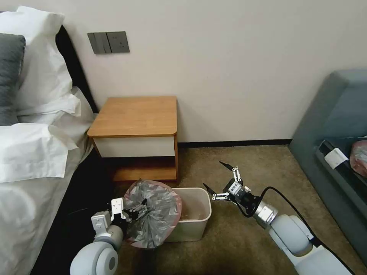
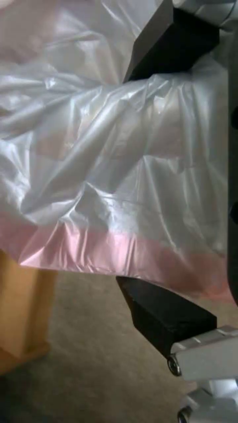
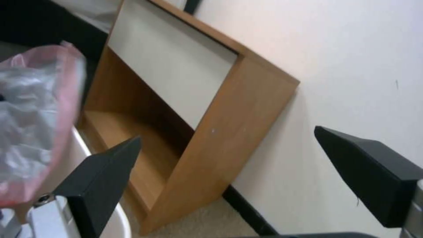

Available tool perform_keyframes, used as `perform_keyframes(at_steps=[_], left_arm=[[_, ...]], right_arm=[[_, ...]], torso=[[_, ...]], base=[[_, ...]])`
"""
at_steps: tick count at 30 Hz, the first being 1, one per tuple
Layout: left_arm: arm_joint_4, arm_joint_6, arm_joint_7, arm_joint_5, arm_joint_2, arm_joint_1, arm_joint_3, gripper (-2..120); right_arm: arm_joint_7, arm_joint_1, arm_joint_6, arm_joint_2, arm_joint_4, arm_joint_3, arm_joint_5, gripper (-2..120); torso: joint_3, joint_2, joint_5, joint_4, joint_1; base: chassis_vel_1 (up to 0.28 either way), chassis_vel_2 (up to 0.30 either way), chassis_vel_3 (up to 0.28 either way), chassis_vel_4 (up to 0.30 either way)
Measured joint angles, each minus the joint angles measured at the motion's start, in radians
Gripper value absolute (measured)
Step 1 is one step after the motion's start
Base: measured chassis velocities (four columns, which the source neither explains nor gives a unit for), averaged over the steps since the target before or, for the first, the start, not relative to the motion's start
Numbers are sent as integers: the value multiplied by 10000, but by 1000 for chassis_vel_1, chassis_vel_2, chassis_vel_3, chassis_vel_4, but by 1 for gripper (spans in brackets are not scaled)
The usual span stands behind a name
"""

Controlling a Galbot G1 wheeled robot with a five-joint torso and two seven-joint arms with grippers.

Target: Pick up the garbage bag from the table and place it over the trash can.

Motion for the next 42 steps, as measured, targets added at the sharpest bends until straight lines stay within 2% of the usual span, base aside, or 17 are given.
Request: perform_keyframes(at_steps=[7,16,19,25,27,30,31,35,37,39,41,42], left_arm=[[101,51,24,6,-168,-89,328,95],[197,55,25,12,-195,-239,313,94],[197,55,9,13,-194,-267,255,91],[197,326,-26,-49,-192,-238,230,73],[198,400,-26,-70,-194,-233,237,70],[209,535,-26,-97,-220,-230,255,55],[209,535,-26,-97,-220,-230,255,55],[209,603,-24,-16,-244,-236,273,36],[209,603,-24,7,-250,-234,276,33],[200,597,-25,56,-267,-211,287,22],[191,583,-25,87,-274,-198,291,19],[178,536,-26,149,-282,-180,299,12]], right_arm=[[-2,2,-31,6,52,-24,-8,100],[-1,1,-38,6,56,-24,-9,100],[-2,-14,-37,7,41,-22,-32,100],[-1,13,-34,32,27,-44,-49,100],[-2,23,-34,34,27,-52,-50,100],[-1,25,-34,29,30,-54,-50,100],[-1,25,-34,29,30,-54,-50,100],[-3,-4,-35,20,38,-52,-56,100],[-4,-4,-34,19,43,-52,-58,100],[-5,6,-34,18,51,-53,-61,100],[-5,15,-34,18,52,-58,-63,100],[-7,22,-36,18,56,-69,-64,100]], torso=[[2,0,0,2,0],[1,-1,0,2,0],[2,0,0,2,0],[1,-1,1,2,0],[1,-1,1,2,0],[1,0,1,3,0],[1,0,1,3,0],[1,-1,1,2,0],[1,-1,1,2,0],[1,-1,1,2,0],[1,-1,0,2,0],[2,-1,1,2,0]], base=[[0,0,0,0],[0,0,0,0],[0,0,0,0],[0,0,0,0],[0,0,0,0],[0,0,0,0],[0,0,0,0],[0,0,0,0],[0,0,0,0],[0,0,0,0],[0,0,0,0],[0,0,0,0]])
